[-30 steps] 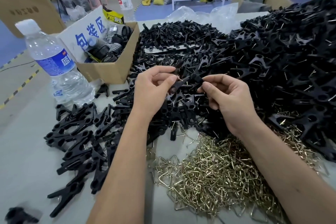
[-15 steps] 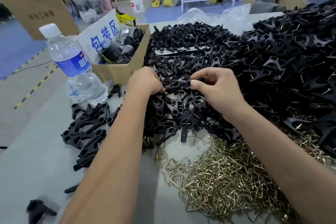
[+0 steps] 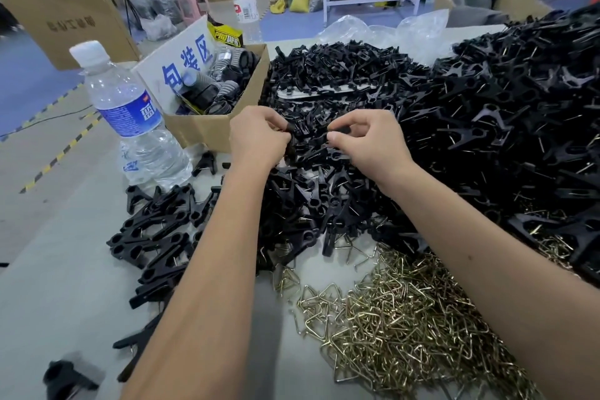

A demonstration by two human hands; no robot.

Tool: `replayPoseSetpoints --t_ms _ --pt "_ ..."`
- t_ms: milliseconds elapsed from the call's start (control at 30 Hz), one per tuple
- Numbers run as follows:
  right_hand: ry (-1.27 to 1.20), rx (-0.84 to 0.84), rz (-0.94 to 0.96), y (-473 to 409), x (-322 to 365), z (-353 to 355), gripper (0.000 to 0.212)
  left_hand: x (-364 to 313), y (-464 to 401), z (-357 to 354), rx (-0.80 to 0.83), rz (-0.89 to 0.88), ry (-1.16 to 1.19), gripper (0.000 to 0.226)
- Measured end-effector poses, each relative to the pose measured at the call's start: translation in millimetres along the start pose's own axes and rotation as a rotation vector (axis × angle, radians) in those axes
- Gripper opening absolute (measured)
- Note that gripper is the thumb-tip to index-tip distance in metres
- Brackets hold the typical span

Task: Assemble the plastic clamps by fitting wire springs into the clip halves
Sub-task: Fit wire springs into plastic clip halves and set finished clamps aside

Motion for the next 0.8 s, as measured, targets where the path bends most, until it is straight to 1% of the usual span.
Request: replayPoseSetpoints --t_ms 233,333,433,567,633,700,733,800 --pt "-0.083 -0.037 0.003 9 -5 14 0.005 -4 13 -8 -0.005 0.030 0.242 0.023" --pt "-0.096 -0.051 0.004 12 -10 19 0.004 -3 17 -12 0.008 0.090 0.390 0.016" --pt "-0.115 -0.064 0.013 15 -15 28 0.005 -3 16 -15 -0.004 0.158 0.474 0.005" --pt "-0.126 -0.081 0.054 24 -20 41 0.009 -5 20 -14 -0.019 0.244 0.620 0.013" --pt "-0.133 -0.090 0.082 29 -21 47 0.009 -7 25 -12 -0.027 0.222 0.619 0.016" --pt "-0.144 -0.088 0.102 34 -21 51 0.011 -8 29 -11 -0.049 0.177 0.601 0.026" --pt "-0.155 -0.082 0.104 36 -22 53 0.012 -7 31 -10 -0.055 0.174 0.618 0.028" --pt "-0.194 -0.069 0.103 40 -24 57 0.013 -6 38 -10 -0.009 0.190 0.696 0.032"
Point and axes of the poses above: each hand's wrist, its own y-axis away from the middle knuckle, its own z-axis out of the back of the hand, x = y × z, the point moved 3 cm from there along -y, towards the middle knuckle, and after that the axes turned 14 degrees about -x, right-handed, at the moved point
